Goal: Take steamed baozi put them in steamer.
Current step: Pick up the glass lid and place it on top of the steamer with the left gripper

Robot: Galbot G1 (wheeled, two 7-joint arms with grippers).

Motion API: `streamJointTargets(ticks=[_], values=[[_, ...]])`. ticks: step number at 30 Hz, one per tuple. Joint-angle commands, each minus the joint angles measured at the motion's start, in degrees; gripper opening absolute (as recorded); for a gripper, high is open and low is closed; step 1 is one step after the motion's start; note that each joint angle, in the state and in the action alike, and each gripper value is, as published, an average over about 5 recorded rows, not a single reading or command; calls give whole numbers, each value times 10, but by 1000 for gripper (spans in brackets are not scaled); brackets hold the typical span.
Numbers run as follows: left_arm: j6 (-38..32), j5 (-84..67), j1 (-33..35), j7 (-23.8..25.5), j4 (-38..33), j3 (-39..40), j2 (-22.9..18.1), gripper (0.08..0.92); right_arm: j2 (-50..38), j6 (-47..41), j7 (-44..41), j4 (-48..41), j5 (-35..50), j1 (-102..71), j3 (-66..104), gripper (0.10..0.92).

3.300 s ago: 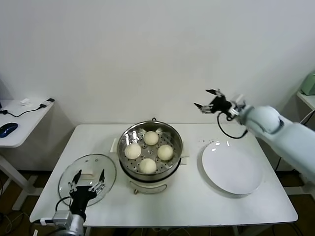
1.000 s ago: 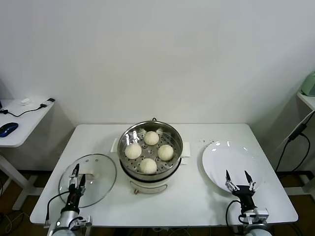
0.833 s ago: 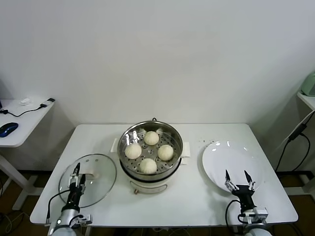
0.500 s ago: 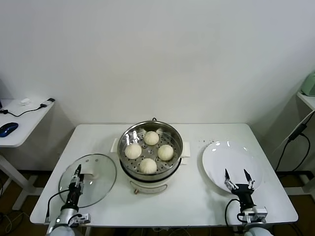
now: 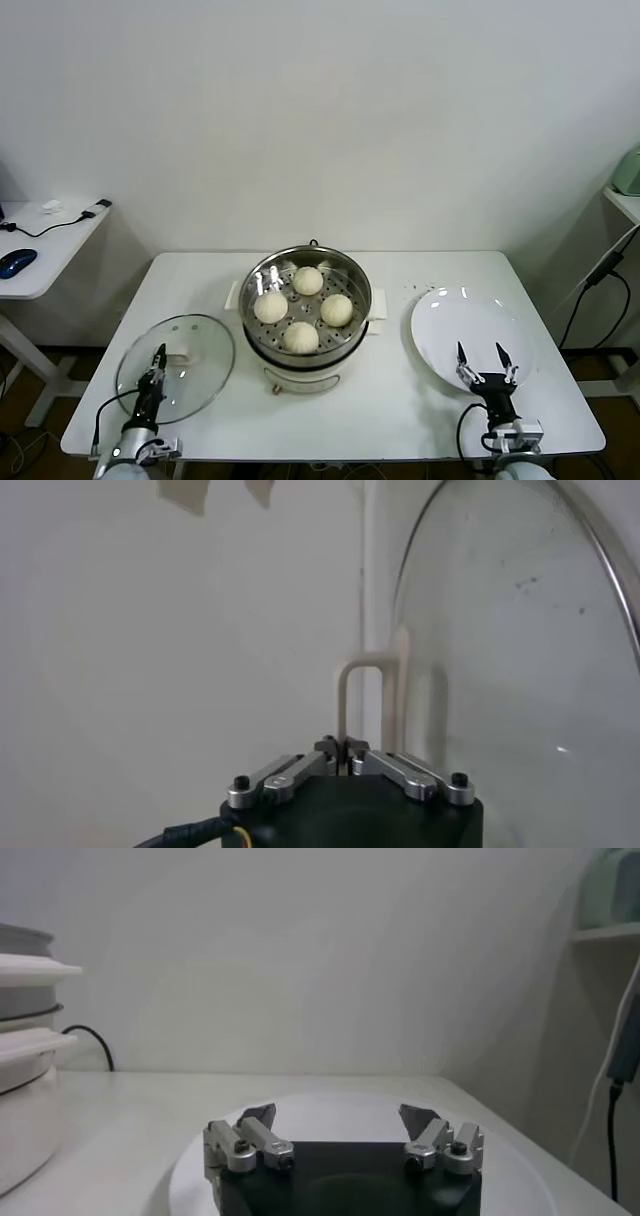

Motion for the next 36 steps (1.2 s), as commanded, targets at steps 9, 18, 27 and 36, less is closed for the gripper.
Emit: streamJointTargets(ticks=[9,18,27,36], values=[[17,-70,62,46,-173,-22,42,133,-5,-9,10,17,-10,-8,8,823],[127,-191,93,211,-364,-43,128,133,-2,-15,22,24,-35,-14,5,823],[258,-129,36,300,-482,66,107,133,-2,-6,22,34,-38,-25,3,823],[373,22,-45,367,-495,266,43,133,0,12,22,17,-38,-25,-6,823]])
